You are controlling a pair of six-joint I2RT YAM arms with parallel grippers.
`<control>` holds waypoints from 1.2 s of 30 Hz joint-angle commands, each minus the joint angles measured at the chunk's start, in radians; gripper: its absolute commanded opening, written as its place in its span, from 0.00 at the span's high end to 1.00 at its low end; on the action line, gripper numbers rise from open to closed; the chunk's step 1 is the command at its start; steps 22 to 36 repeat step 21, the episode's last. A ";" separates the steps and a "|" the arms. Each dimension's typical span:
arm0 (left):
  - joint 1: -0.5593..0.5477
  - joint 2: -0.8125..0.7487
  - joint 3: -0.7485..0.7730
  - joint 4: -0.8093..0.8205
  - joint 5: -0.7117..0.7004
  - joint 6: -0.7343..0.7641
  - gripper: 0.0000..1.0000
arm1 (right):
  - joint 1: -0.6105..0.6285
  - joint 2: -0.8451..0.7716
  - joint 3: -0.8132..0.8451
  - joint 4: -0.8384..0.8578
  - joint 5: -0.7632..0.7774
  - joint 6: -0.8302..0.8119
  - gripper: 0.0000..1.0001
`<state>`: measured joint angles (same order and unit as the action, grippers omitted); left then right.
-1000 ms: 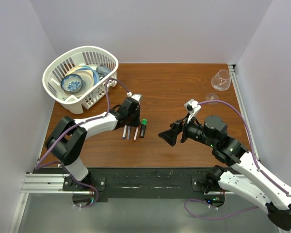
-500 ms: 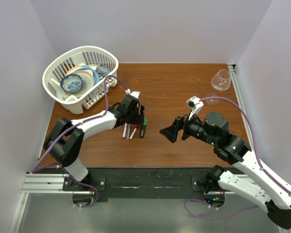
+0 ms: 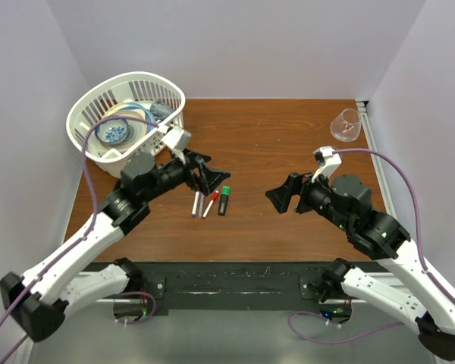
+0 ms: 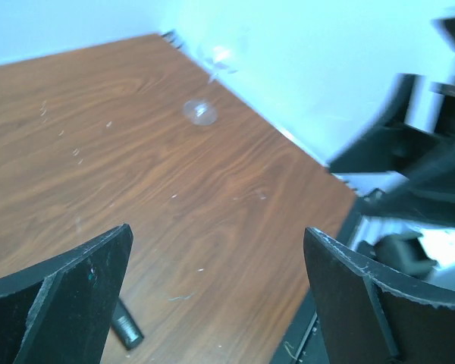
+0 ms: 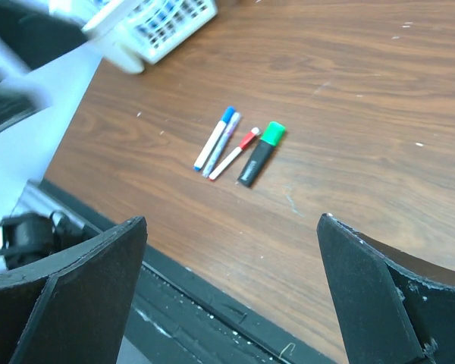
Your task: Insert the pens into the pen caps
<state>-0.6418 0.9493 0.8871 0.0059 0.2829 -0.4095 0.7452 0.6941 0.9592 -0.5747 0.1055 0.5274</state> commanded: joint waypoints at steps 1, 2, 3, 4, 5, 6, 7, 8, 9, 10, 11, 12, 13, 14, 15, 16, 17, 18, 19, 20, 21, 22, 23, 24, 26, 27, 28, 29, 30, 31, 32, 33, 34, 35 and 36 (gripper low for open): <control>0.004 -0.110 -0.129 0.153 0.093 -0.037 0.00 | 0.000 -0.008 0.046 -0.017 0.071 0.046 0.01; 0.002 -0.144 -0.145 0.169 0.096 -0.043 0.00 | 0.000 -0.004 0.043 -0.010 0.069 0.048 0.01; 0.002 -0.158 -0.161 0.183 0.098 -0.048 0.00 | -0.001 -0.001 0.041 -0.007 0.071 0.048 0.01; 0.002 -0.170 -0.186 0.199 0.102 -0.051 0.00 | 0.000 0.008 0.041 -0.005 0.069 0.054 0.01; 0.002 -0.185 -0.195 0.204 0.101 -0.055 0.00 | -0.001 0.012 0.039 0.002 0.063 0.057 0.01; 0.002 -0.188 -0.201 0.207 0.099 -0.063 0.00 | -0.001 0.015 0.039 0.006 0.051 0.060 0.01; 0.002 -0.191 -0.209 0.212 0.102 -0.068 0.00 | -0.001 0.019 0.039 0.010 0.043 0.069 0.01; 0.002 -0.196 -0.211 0.213 0.113 -0.072 0.00 | -0.001 0.021 0.044 0.016 0.033 0.074 0.01; 0.002 -0.196 -0.214 0.213 0.114 -0.078 0.00 | 0.000 0.021 0.046 0.018 0.023 0.074 0.01; 0.002 -0.199 -0.217 0.213 0.117 -0.078 0.00 | -0.001 0.022 0.049 0.018 0.017 0.077 0.01; 0.002 -0.204 -0.220 0.215 0.113 -0.078 0.00 | 0.000 0.021 0.050 0.018 0.014 0.079 0.01; 0.002 -0.207 -0.224 0.220 0.110 -0.078 0.00 | 0.000 0.019 0.050 0.018 0.016 0.077 0.01; 0.002 -0.207 -0.231 0.227 0.110 -0.077 0.00 | -0.001 0.018 0.050 0.016 0.023 0.075 0.01; 0.002 -0.208 -0.232 0.226 0.107 -0.077 0.00 | -0.001 0.010 0.047 0.018 0.026 0.074 0.01; 0.002 -0.208 -0.229 0.221 0.105 -0.074 0.00 | 0.000 0.007 0.046 0.021 0.026 0.072 0.01; 0.002 -0.208 -0.228 0.221 0.105 -0.074 0.00 | 0.000 0.002 0.044 0.025 0.025 0.074 0.01; 0.002 -0.208 -0.226 0.223 0.105 -0.074 0.00 | 0.000 -0.001 0.044 0.030 0.022 0.074 0.01; 0.002 -0.208 -0.224 0.224 0.104 -0.074 0.00 | 0.000 -0.004 0.044 0.035 0.016 0.074 0.01; 0.002 -0.208 -0.223 0.224 0.104 -0.075 0.00 | 0.000 -0.005 0.046 0.039 0.010 0.072 0.02; 0.002 -0.208 -0.223 0.227 0.107 -0.078 0.00 | -0.001 -0.005 0.052 0.039 0.010 0.072 0.01; 0.002 -0.210 -0.223 0.230 0.107 -0.081 0.00 | 0.000 -0.007 0.053 0.039 0.010 0.071 0.01; 0.002 -0.210 -0.223 0.230 0.107 -0.081 0.00 | 0.000 -0.007 0.053 0.039 0.010 0.071 0.01; 0.002 -0.210 -0.223 0.230 0.107 -0.081 0.00 | 0.000 -0.007 0.053 0.039 0.010 0.071 0.01; 0.002 -0.210 -0.223 0.230 0.107 -0.081 0.00 | 0.000 -0.007 0.053 0.039 0.010 0.071 0.01; 0.002 -0.210 -0.223 0.230 0.107 -0.081 0.00 | 0.000 -0.007 0.053 0.039 0.010 0.071 0.01; 0.002 -0.210 -0.223 0.230 0.107 -0.081 0.00 | 0.000 -0.007 0.053 0.039 0.010 0.071 0.01; 0.002 -0.210 -0.223 0.230 0.107 -0.081 0.00 | 0.000 -0.007 0.053 0.039 0.010 0.071 0.01; 0.002 -0.210 -0.223 0.230 0.107 -0.081 0.00 | 0.000 -0.007 0.053 0.039 0.010 0.071 0.01; 0.002 -0.210 -0.223 0.230 0.107 -0.081 0.00 | 0.000 -0.007 0.053 0.039 0.010 0.071 0.01; 0.002 -0.210 -0.223 0.230 0.107 -0.081 0.00 | 0.000 -0.007 0.053 0.039 0.010 0.071 0.01; 0.002 -0.210 -0.223 0.230 0.107 -0.081 0.00 | 0.000 -0.007 0.053 0.039 0.010 0.071 0.01; 0.002 -0.210 -0.223 0.230 0.107 -0.081 0.00 | 0.000 -0.007 0.053 0.039 0.010 0.071 0.01; 0.002 -0.210 -0.223 0.230 0.107 -0.081 0.00 | 0.000 -0.007 0.053 0.039 0.010 0.071 0.01; 0.002 -0.210 -0.223 0.230 0.107 -0.081 0.00 | 0.000 -0.007 0.053 0.039 0.010 0.071 0.01; 0.002 -0.210 -0.223 0.230 0.107 -0.081 0.00 | 0.000 -0.007 0.053 0.039 0.010 0.071 0.01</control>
